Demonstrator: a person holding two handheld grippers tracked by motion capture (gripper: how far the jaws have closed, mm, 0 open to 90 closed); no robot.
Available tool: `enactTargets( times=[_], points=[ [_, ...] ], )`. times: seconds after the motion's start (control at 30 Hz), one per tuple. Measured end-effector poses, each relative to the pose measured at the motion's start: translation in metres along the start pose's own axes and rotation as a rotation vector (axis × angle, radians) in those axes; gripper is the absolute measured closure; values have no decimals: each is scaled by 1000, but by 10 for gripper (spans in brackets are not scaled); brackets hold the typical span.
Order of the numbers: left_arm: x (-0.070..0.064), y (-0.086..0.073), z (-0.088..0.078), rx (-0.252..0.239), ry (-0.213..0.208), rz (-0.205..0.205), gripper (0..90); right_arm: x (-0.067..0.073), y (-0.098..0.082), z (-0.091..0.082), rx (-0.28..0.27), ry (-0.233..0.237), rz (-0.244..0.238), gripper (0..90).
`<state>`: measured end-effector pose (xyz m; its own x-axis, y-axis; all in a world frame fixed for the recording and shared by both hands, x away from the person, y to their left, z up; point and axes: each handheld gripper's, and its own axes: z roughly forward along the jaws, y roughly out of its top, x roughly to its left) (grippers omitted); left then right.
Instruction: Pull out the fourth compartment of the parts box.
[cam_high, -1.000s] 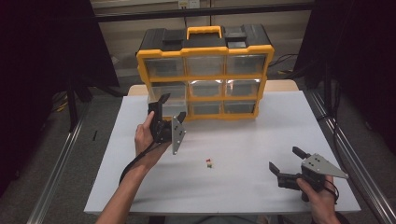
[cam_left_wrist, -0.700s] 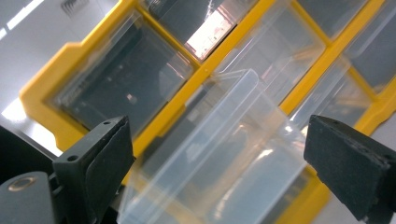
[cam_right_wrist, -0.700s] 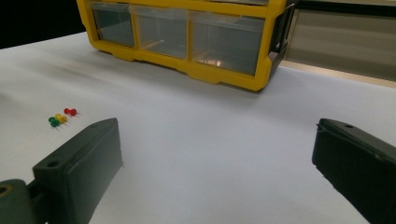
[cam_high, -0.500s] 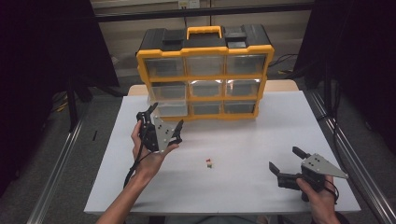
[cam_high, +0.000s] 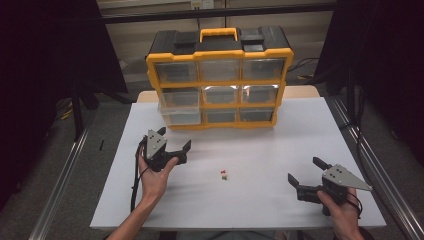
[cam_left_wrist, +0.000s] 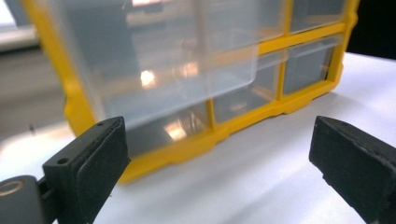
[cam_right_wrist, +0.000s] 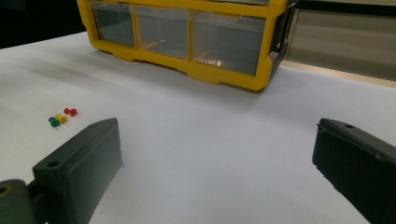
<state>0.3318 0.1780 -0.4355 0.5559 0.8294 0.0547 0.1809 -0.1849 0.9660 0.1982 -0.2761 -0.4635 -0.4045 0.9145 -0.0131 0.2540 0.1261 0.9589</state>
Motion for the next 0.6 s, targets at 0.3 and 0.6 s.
enactTargets(
  times=[0.3,0.6],
  points=[
    [9,-15,-16,-3,-7,-37,40,-1,0,-1,-7,-6,4,13],
    [18,-32,-47,-10,-3,-90,42,-1,0,0,-9,-16,12,12]
  ],
)
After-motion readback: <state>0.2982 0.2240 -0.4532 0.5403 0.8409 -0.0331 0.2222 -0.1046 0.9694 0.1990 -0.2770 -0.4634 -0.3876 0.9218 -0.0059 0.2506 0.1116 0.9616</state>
